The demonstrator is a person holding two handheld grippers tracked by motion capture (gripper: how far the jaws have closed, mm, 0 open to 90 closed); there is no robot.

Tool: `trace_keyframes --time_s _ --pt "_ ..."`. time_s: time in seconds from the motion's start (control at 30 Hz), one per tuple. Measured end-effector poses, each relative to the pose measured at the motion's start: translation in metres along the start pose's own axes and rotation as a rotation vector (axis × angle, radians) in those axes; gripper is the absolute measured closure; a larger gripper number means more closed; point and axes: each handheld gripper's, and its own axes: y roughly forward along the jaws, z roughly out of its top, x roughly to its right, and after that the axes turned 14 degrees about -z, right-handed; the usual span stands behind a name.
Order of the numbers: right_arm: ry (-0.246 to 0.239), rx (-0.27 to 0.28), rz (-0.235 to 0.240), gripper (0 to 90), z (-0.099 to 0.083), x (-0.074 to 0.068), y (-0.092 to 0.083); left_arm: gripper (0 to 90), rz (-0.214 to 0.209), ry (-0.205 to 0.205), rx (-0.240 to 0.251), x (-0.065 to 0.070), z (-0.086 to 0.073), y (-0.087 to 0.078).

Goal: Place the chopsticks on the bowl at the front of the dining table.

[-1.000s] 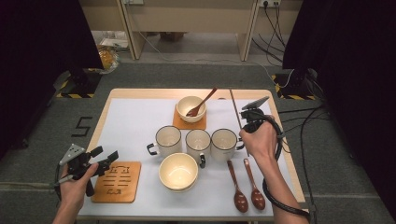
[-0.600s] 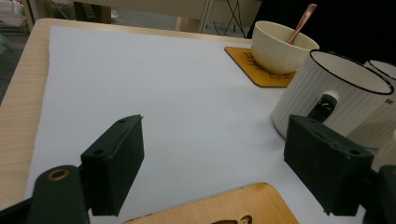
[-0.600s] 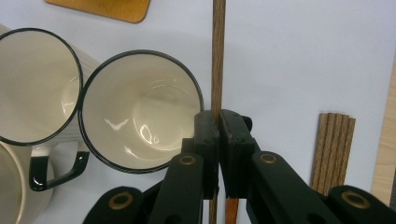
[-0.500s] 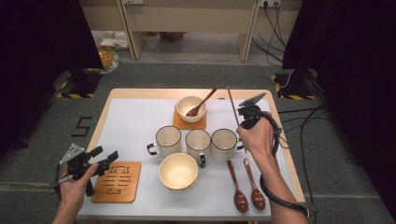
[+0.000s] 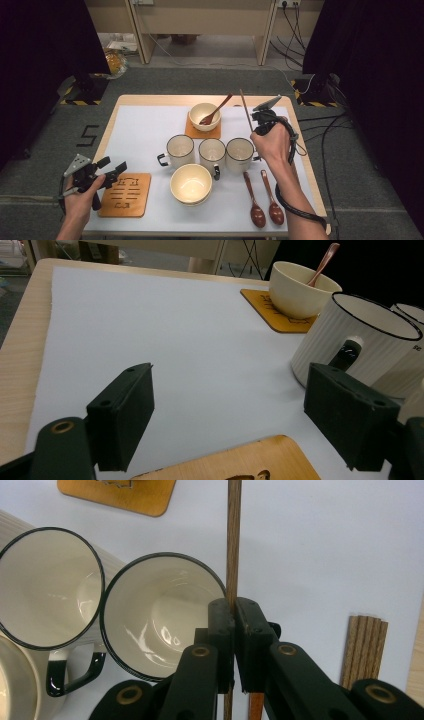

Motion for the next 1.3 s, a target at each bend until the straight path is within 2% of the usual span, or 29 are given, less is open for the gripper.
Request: trace_keyframes --time_s 1.3 --pt "-0.022 0.016 0.009 86.1 0.019 -0.011 0.002 19.5 0.003 0.0 0.001 -0.001 0.0 -0.001"
